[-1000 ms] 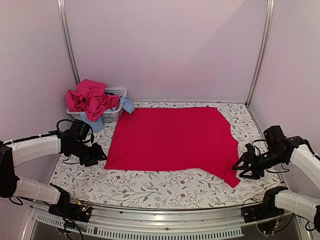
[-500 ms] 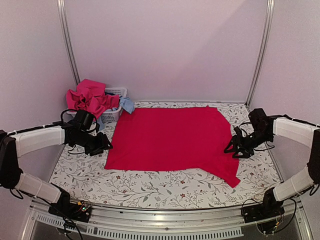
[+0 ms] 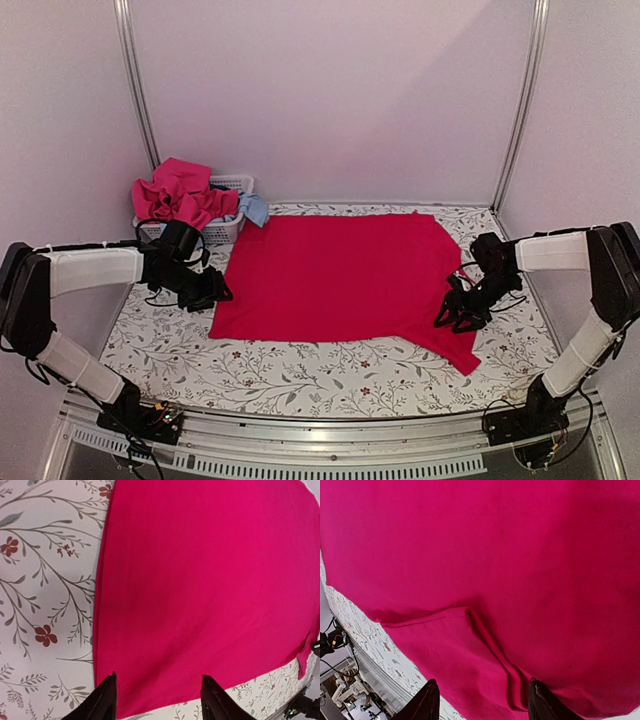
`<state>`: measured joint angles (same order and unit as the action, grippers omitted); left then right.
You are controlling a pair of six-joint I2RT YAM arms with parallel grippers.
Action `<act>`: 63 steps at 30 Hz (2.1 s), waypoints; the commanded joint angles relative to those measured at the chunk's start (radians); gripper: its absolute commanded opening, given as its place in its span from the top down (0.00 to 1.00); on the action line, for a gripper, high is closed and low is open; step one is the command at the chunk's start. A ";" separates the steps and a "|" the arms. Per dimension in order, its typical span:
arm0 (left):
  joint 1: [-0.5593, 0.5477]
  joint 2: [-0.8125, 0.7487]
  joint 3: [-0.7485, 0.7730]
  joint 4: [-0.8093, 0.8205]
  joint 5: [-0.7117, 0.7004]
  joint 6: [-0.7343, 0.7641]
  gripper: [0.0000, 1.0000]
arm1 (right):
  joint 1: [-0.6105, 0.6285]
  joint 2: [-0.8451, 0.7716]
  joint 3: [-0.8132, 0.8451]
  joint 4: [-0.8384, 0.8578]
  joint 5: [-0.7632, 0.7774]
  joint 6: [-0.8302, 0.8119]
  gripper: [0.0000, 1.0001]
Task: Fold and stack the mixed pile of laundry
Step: Adjust the flattened T-shirt at the center of the board.
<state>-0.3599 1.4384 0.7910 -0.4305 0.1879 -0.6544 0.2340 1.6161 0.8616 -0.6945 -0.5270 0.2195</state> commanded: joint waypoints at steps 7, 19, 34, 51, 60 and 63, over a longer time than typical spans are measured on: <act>-0.013 0.010 0.000 0.032 -0.002 0.010 0.43 | 0.087 0.083 0.023 -0.003 0.093 -0.047 0.54; -0.012 -0.003 -0.017 0.011 -0.002 0.008 0.44 | 0.190 -0.061 0.032 -0.151 -0.029 -0.014 0.95; -0.011 -0.098 -0.093 -0.049 0.002 -0.100 0.44 | 0.508 -0.063 0.007 -0.188 -0.097 -0.013 0.60; 0.021 -0.143 -0.157 0.016 0.008 -0.250 0.45 | 0.119 -0.472 -0.188 -0.156 0.105 0.390 0.64; 0.012 -0.083 -0.107 0.042 0.030 -0.214 0.48 | 0.186 -0.215 -0.124 0.000 0.108 0.246 0.84; 0.012 -0.078 -0.107 0.037 0.030 -0.211 0.48 | 0.266 -0.125 -0.071 0.036 0.106 0.219 0.84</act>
<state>-0.3470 1.3495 0.6575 -0.4095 0.2203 -0.8757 0.4129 1.4097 0.7128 -0.7380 -0.4461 0.5056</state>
